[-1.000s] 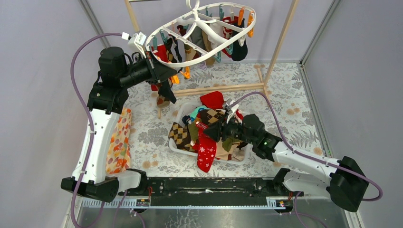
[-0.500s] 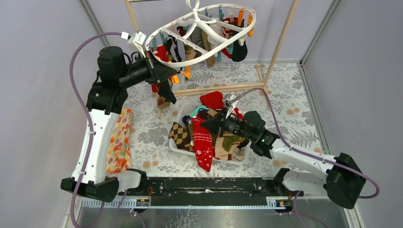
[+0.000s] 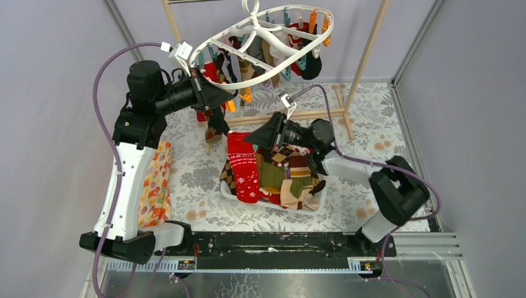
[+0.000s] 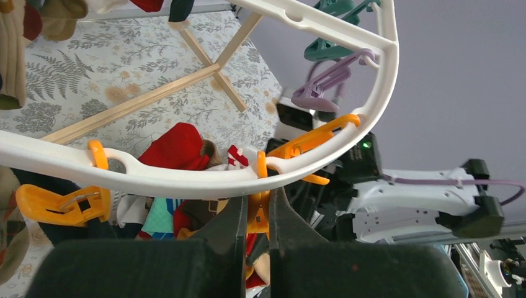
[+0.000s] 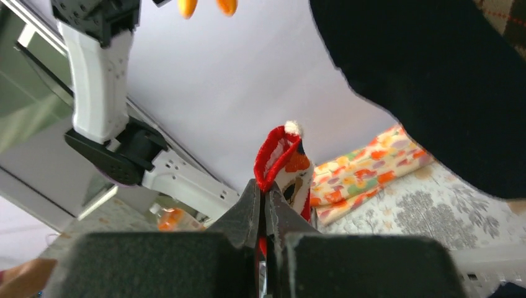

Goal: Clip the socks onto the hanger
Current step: Pick up the sock from the bin, then clamp the sock onto the hanger.

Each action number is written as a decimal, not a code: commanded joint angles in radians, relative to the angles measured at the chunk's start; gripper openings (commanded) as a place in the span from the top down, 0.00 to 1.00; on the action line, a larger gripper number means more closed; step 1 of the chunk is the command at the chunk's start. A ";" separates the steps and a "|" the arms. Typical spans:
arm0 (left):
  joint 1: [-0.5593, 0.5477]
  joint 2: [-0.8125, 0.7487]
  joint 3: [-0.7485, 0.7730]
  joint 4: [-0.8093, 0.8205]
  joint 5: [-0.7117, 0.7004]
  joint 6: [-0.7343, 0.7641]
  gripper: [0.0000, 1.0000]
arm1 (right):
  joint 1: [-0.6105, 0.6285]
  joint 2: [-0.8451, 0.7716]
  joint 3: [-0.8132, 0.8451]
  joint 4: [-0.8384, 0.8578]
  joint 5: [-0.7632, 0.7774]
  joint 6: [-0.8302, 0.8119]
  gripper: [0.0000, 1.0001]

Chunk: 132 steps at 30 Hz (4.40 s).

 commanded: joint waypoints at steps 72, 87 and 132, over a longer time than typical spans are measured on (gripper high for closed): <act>0.033 0.013 -0.001 0.040 0.217 -0.011 1.00 | -0.074 0.314 0.482 0.527 -0.070 0.600 1.00; 0.033 0.011 -0.002 0.040 0.192 -0.002 0.70 | -0.074 0.323 0.486 0.528 -0.080 0.611 1.00; 0.033 -0.139 -0.229 0.045 0.002 0.116 0.78 | -0.114 -0.056 0.145 -0.159 0.191 -0.151 0.00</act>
